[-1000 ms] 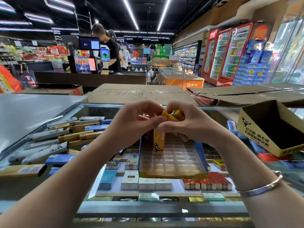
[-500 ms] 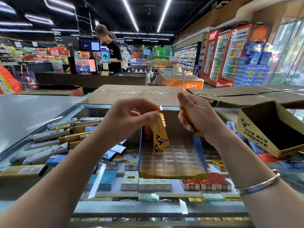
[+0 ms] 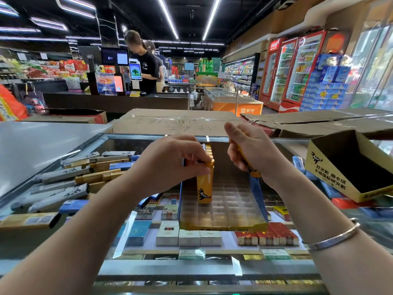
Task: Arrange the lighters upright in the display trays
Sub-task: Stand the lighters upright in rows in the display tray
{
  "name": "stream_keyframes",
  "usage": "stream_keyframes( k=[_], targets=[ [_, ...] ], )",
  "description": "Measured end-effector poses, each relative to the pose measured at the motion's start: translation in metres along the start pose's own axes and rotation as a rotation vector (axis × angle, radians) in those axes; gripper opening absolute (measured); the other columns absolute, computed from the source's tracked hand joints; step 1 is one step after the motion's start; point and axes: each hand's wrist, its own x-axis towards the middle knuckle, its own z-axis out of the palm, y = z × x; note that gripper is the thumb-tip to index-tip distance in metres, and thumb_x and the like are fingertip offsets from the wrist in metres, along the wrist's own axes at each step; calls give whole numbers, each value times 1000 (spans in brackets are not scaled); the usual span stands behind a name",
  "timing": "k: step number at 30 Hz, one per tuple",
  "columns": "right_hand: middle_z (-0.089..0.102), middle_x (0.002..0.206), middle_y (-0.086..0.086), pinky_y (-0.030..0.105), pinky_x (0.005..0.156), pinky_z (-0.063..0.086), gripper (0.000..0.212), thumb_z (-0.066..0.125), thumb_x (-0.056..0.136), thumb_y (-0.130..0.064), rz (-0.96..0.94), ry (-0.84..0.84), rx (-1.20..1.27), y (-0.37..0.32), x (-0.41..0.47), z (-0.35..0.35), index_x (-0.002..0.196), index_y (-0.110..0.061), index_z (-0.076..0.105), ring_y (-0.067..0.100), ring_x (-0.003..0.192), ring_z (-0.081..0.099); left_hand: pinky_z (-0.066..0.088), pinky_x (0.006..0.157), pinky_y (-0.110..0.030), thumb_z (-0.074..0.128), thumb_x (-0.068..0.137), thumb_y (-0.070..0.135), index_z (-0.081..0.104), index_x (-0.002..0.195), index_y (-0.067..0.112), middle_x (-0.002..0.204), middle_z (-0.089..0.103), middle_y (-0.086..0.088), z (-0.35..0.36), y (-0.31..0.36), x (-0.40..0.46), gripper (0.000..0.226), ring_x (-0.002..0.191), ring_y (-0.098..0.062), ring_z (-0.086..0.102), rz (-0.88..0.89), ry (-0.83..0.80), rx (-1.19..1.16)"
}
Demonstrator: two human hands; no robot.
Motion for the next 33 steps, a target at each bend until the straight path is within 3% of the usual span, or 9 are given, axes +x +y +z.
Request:
stream_keyframes(
  k=[4, 9, 13, 18, 21, 23, 26, 29, 33],
  targets=[
    [56, 52, 1, 18, 36, 36, 26, 49, 90, -41, 18, 17, -20, 1, 0, 0, 82, -17, 48, 10, 34, 43, 53, 65, -41, 66, 76, 38, 71, 83, 24, 83, 57, 14, 4, 2, 1, 16, 82, -11, 57, 76, 5, 124],
    [55, 53, 1, 18, 36, 36, 20, 50, 93, -35, 27, 25, -20, 0, -1, -1, 84, -16, 47, 9, 35, 44, 53, 65, -39, 64, 76, 39, 69, 81, 25, 85, 54, 16, 5, 0, 1, 16, 82, -8, 55, 87, -4, 119],
    [51, 58, 4, 18, 38, 36, 11, 50, 92, -9, 80, 59, 79, -3, -1, -2, 83, -13, 46, 9, 40, 44, 51, 70, -34, 57, 78, 52, 63, 78, 34, 88, 51, 20, 6, -1, 1, 19, 88, -4, 52, 50, -6, 67],
    [48, 67, 6, 28, 56, 40, 24, 41, 65, 8, 137, -82, 531, -6, -3, -9, 79, -12, 39, 16, 60, 47, 50, 73, -37, 54, 80, 50, 59, 76, 33, 89, 53, 17, 8, -1, 1, 18, 89, -6, 52, -9, -2, 15],
    [54, 77, 6, 28, 71, 42, 25, 40, 75, 14, 129, -91, 587, -5, -4, -10, 82, -9, 45, 16, 75, 53, 51, 73, -37, 54, 81, 47, 63, 79, 29, 88, 53, 17, 10, -1, 0, 19, 89, -7, 53, -28, 11, -24],
    [62, 80, 5, 28, 74, 47, 17, 48, 83, 7, 92, -99, 511, -3, -3, -11, 88, -10, 50, 14, 81, 61, 51, 73, -40, 54, 81, 45, 64, 82, 29, 89, 55, 15, 11, -1, 1, 19, 89, -8, 54, -39, 34, -58],
    [71, 75, 3, 27, 66, 55, 19, 59, 74, -11, 59, -147, 450, -4, -3, -12, 91, -10, 51, 16, 79, 69, 51, 75, -41, 55, 82, 42, 65, 86, 29, 89, 59, 10, 12, -2, 2, 17, 88, -11, 57, -64, 91, -98],
    [72, 75, 3, 30, 66, 58, 25, 66, 64, -13, 38, -141, 405, -5, -3, -10, 86, -10, 56, 19, 77, 70, 53, 78, -31, 59, 85, 43, 63, 92, 32, 91, 59, 14, 12, -3, 3, 14, 86, -6, 58, -93, 145, -176],
    [71, 74, -1, 23, 61, 56, 26, 71, 60, -13, -11, -189, 359, -10, -6, -9, 85, -10, 64, 12, 68, 68, 50, 77, -15, 58, 80, 47, 53, 107, 44, 93, 59, 16, 10, -1, 2, 28, 87, -4, 58, -113, 152, -311]
  ],
)
